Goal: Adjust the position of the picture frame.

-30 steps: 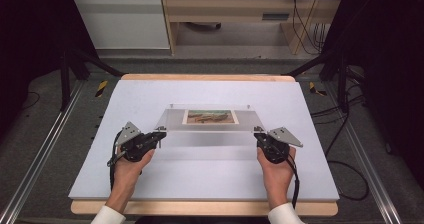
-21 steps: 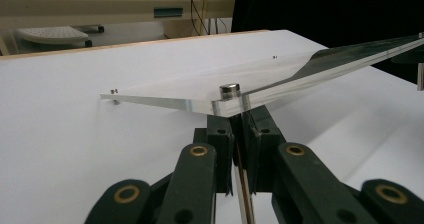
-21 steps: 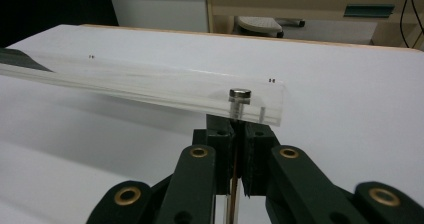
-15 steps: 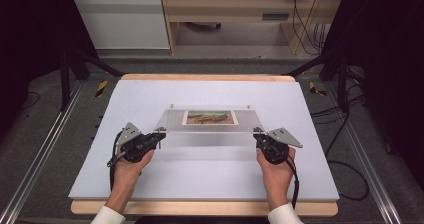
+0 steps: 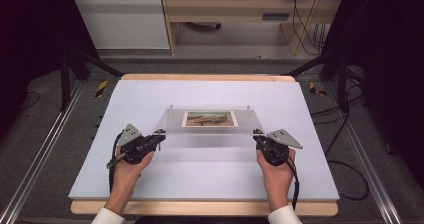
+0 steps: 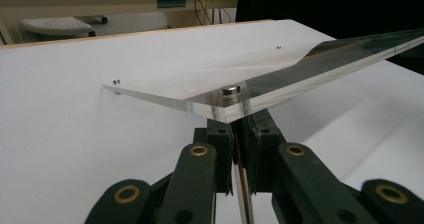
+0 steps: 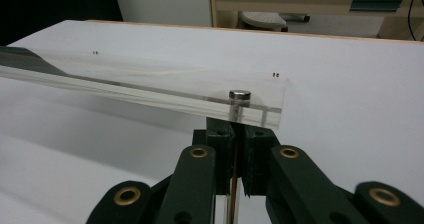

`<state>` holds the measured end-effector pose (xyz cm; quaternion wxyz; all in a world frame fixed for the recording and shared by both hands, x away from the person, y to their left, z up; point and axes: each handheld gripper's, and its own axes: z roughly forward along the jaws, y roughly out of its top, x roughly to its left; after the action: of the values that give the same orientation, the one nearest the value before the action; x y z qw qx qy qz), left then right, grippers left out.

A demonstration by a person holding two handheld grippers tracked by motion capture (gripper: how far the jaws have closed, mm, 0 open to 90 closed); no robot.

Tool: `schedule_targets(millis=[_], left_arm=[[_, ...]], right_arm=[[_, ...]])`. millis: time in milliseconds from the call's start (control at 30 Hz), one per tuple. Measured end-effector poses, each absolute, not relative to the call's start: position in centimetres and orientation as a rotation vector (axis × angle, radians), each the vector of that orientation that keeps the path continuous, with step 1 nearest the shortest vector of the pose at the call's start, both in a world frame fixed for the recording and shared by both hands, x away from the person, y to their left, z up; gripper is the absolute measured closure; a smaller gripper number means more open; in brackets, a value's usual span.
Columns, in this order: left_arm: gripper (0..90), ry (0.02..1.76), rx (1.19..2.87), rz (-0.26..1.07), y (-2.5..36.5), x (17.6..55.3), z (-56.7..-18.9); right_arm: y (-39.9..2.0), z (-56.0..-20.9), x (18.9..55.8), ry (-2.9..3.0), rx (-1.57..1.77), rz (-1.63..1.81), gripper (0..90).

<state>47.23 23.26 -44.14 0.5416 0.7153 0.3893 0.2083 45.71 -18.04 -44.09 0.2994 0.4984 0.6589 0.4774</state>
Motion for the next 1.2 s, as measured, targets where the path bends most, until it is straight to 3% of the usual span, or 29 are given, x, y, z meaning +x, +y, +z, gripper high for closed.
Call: schedule_targets(millis=[1200], left_arm=[[84.4, 1.073, 1.771, 0.458, 22.6, 45.6, -46.1]], right_arm=[[-18.6, -46.6, 44.6, 1.856, 1.405, 1.271, 84.7]])
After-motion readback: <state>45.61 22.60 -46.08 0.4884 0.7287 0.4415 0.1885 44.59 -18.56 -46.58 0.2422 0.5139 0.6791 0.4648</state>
